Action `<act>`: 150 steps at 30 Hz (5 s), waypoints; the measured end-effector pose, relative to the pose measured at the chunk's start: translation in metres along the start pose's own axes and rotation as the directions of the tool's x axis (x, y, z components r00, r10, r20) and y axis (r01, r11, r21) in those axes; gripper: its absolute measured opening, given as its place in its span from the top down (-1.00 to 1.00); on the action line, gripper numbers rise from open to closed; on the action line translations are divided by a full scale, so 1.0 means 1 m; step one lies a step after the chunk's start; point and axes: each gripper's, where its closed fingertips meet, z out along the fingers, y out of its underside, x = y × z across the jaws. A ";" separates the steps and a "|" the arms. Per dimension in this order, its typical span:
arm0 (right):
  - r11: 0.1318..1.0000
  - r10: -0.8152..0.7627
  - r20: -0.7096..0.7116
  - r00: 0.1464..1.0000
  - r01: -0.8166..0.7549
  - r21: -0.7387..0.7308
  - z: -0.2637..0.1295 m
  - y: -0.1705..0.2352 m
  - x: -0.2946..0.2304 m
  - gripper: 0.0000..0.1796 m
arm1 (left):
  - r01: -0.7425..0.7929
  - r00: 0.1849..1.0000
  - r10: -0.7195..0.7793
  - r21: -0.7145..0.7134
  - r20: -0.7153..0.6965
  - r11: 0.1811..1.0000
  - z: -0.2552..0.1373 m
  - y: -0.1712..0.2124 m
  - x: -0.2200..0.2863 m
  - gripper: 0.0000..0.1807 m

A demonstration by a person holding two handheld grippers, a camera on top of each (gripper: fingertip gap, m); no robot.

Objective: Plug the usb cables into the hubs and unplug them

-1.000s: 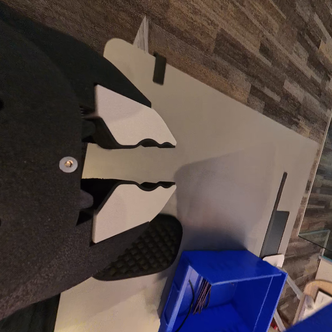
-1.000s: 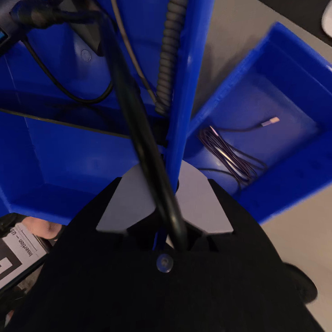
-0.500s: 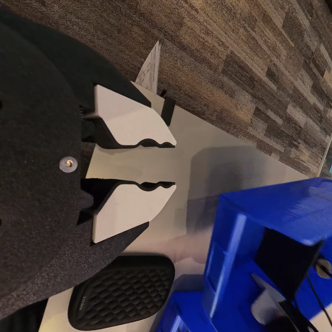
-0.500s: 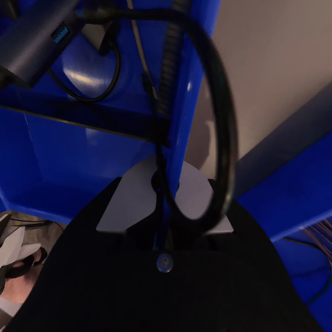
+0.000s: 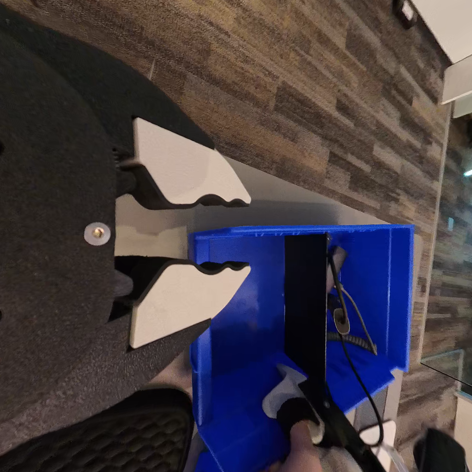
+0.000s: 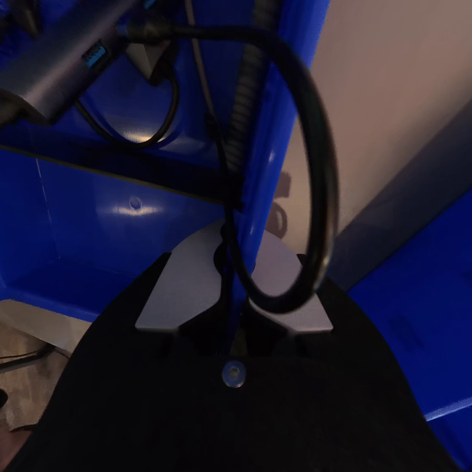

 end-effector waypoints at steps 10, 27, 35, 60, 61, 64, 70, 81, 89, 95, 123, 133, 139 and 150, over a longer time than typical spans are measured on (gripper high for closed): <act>0.977 -0.163 -0.046 0.986 0.167 0.132 -0.030 -0.012 0.005 0.76 | -0.071 0.997 0.077 -0.180 0.023 0.981 0.053 0.032 -0.010 0.73; 0.898 0.147 -0.113 0.983 -0.085 0.431 -0.169 0.073 0.270 0.42 | -0.111 0.991 0.122 -0.182 0.050 0.977 0.080 0.012 -0.037 0.80; 0.957 0.209 -0.148 0.967 -0.171 0.234 -0.108 0.108 0.281 0.33 | -0.038 0.992 0.039 -0.013 0.119 0.999 0.040 -0.007 -0.034 0.72; 0.975 0.217 0.005 0.976 -0.217 0.048 -0.113 0.149 0.436 0.96 | -0.014 1.000 0.013 0.042 0.013 0.999 -0.068 0.027 0.068 0.77; 0.973 0.224 0.004 0.975 -0.224 0.057 -0.117 0.155 0.453 0.96 | -0.017 1.000 0.016 0.046 0.010 0.999 -0.068 0.025 0.073 0.77; 0.960 0.267 0.006 0.964 -0.267 0.080 -0.128 0.179 0.507 0.96 | -0.032 0.999 0.030 0.060 0.031 0.998 -0.064 0.019 0.086 0.78; 0.944 0.314 -0.011 0.949 -0.311 0.106 -0.154 0.242 0.614 0.94 | -0.089 0.995 0.087 0.035 0.044 0.995 -0.058 0.014 0.119 0.78; 0.905 0.415 -0.043 0.909 -0.407 0.124 -0.191 0.353 0.726 0.94 | -0.110 0.991 0.105 0.049 0.084 0.993 -0.057 -0.007 0.146 0.78; 0.907 0.412 -0.055 0.910 -0.403 0.126 -0.198 0.378 0.745 0.94 | -0.114 0.989 0.110 0.039 0.095 0.993 -0.054 -0.014 0.154 0.78; 0.899 0.429 -0.066 0.901 -0.419 0.125 -0.202 0.393 0.755 0.94 | -0.130 0.986 0.123 0.058 0.112 0.990 -0.060 -0.023 0.154 0.78; 0.583 0.251 -0.456 0.854 0.244 0.775 -0.390 0.271 0.640 0.29 | -0.098 0.992 0.090 -0.090 -0.090 0.991 0.018 0.021 0.170 0.55; 0.538 0.078 -0.241 0.967 0.162 0.827 -0.346 0.238 0.567 0.23 | -0.111 0.993 0.103 -0.164 -0.058 0.980 0.058 0.038 0.155 0.65; 0.537 0.043 -0.176 0.983 0.126 0.834 -0.324 0.220 0.540 0.22 | -0.097 0.992 0.085 -0.138 -0.092 0.986 0.059 0.036 0.153 0.66; 0.532 -0.075 -0.142 0.987 0.160 0.832 -0.291 0.185 0.485 0.36 | -0.069 0.984 0.071 0.018 -0.164 0.997 0.014 0.003 0.144 0.59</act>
